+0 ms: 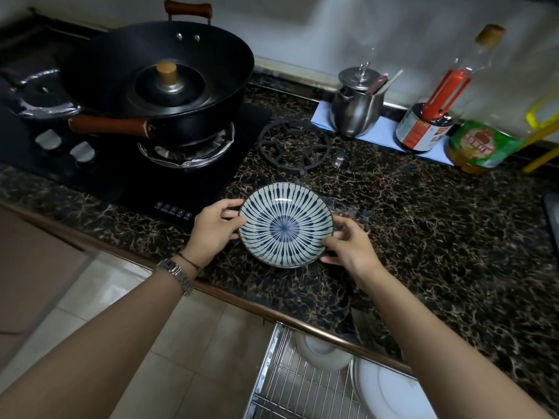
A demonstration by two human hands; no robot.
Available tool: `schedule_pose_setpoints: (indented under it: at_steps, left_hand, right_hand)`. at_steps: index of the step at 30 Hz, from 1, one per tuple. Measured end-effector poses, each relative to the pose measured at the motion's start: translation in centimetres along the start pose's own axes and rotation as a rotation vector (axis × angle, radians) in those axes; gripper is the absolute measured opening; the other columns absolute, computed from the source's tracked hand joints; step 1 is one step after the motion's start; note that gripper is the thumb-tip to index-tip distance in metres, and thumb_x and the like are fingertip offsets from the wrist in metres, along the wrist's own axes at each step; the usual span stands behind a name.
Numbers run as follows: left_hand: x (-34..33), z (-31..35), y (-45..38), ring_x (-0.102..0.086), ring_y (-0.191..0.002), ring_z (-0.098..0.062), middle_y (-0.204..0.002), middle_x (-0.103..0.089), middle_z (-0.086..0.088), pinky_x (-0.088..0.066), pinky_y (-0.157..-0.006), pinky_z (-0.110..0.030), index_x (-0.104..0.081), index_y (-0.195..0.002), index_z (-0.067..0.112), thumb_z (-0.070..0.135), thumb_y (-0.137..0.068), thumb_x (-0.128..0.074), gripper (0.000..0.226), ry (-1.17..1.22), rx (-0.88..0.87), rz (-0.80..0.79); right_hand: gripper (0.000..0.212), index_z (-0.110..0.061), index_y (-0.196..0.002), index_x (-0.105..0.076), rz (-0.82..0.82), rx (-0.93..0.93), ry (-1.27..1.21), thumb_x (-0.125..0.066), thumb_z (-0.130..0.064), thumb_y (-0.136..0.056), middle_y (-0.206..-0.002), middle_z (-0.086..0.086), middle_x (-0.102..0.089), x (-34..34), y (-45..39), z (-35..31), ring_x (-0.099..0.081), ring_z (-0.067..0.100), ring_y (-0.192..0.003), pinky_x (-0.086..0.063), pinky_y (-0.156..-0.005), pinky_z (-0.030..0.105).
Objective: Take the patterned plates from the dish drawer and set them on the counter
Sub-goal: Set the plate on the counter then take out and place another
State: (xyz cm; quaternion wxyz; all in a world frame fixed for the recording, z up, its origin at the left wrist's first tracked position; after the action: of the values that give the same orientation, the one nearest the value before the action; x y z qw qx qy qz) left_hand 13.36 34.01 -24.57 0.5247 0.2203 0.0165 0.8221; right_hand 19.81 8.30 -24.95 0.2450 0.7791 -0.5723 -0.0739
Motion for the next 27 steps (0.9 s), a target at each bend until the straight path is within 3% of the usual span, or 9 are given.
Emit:
schedule_pose_setpoints:
  at_steps: [3, 5, 8, 12, 19, 24, 27]
  left_hand:
    - [1.1, 2.7, 1.5, -0.06, -0.095, -0.012, -0.105, -0.062, 0.002, -0.045, -0.086, -0.021, -0.059, -0.12, 0.013, 0.018, -0.079, -0.071, 0.043, -0.185, -0.159, 0.125]
    - [1.1, 4.7, 3.0, -0.06, -0.093, -0.01, -0.102, -0.063, 0.003, -0.044, -0.084, -0.015, -0.061, -0.115, 0.013, 0.017, -0.078, -0.072, 0.039, -0.202, -0.24, 0.139]
    - [-0.3, 7.2, 6.0, -0.062, -0.087, -0.004, -0.097, -0.067, 0.003, -0.045, -0.075, -0.004, -0.065, -0.107, 0.015, 0.015, -0.077, -0.072, 0.031, -0.217, -0.314, 0.073]
    - [-4.2, 9.2, 11.7, -0.065, -0.085, -0.008, -0.093, -0.07, 0.001, -0.05, -0.08, -0.011, -0.068, -0.098, 0.016, 0.014, -0.076, -0.074, 0.023, -0.257, -0.395, -0.078]
    - [-14.6, 7.1, 22.3, -0.066, -0.087, -0.01, -0.094, -0.069, 0.004, -0.054, -0.084, -0.035, -0.066, -0.099, 0.025, 0.017, -0.074, -0.075, 0.027, -0.426, -0.476, -0.327]
    - [-24.0, 4.9, 29.0, -0.061, -0.086, 0.0, -0.093, -0.067, 0.01, -0.043, -0.073, -0.006, -0.066, -0.096, 0.028, 0.02, -0.075, -0.074, 0.024, -0.418, -0.407, -0.446]
    - [-30.4, 3.7, 32.2, -0.061, -0.082, -0.003, -0.086, -0.065, 0.01, -0.04, -0.07, -0.002, -0.064, -0.092, 0.029, 0.016, -0.074, -0.074, 0.024, -0.373, -0.335, -0.48]
  right_hand:
    - [0.047, -0.007, -0.127, -0.046, 0.026, 0.0, 0.104, -0.066, -0.016, -0.085, -0.086, 0.006, -0.064, 1.4, 1.3, -0.4, -0.062, 0.02, -0.079, -0.055, -0.067, 0.037]
    - [0.042, -0.007, -0.122, -0.053, 0.061, 0.076, 0.24, -0.067, -0.021, -0.084, -0.079, 0.002, -0.065, 3.2, 3.0, -1.5, -0.061, 0.016, -0.073, -0.054, -0.07, 0.037]
    - [0.035, -0.011, -0.115, -0.061, 0.124, 0.218, 0.47, -0.067, -0.02, -0.082, -0.087, 0.004, -0.071, 6.4, 7.3, -3.0, -0.064, 0.016, -0.08, -0.051, -0.083, 0.036]
    - [0.03, -0.018, -0.11, -0.062, 0.269, 0.3, 0.627, -0.068, -0.02, -0.081, -0.093, 0.002, -0.07, 11.6, 14.4, -1.9, -0.064, 0.02, -0.087, -0.052, -0.085, 0.036]
    - [0.038, -0.018, -0.116, -0.059, 0.363, 0.173, 0.691, -0.069, -0.019, -0.08, -0.103, 0.002, -0.069, 20.3, 24.5, 7.6, -0.065, 0.019, -0.093, -0.053, -0.082, 0.036]
    - [0.036, -0.022, -0.115, -0.058, 0.404, 0.062, 0.654, -0.069, -0.022, -0.081, -0.098, -0.002, -0.066, 27.9, 29.4, 14.8, -0.064, 0.02, -0.087, -0.054, -0.078, 0.041]
    - [0.038, -0.022, -0.115, -0.059, 0.404, 0.039, 0.637, -0.072, -0.025, -0.08, -0.09, -0.003, -0.065, 32.3, 31.2, 17.9, -0.063, 0.016, -0.079, -0.055, -0.074, 0.04]
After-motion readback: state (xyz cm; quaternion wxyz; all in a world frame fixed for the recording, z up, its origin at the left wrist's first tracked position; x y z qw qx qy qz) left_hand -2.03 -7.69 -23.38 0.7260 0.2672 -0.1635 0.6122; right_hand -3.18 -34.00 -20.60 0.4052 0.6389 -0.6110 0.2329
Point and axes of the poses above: each hand's wrist, its own y-axis away from the middle knuckle, its own x-axis out of the back of the hand, z = x × y, the point moved 9 cm from there along -y, towards the middle knuckle
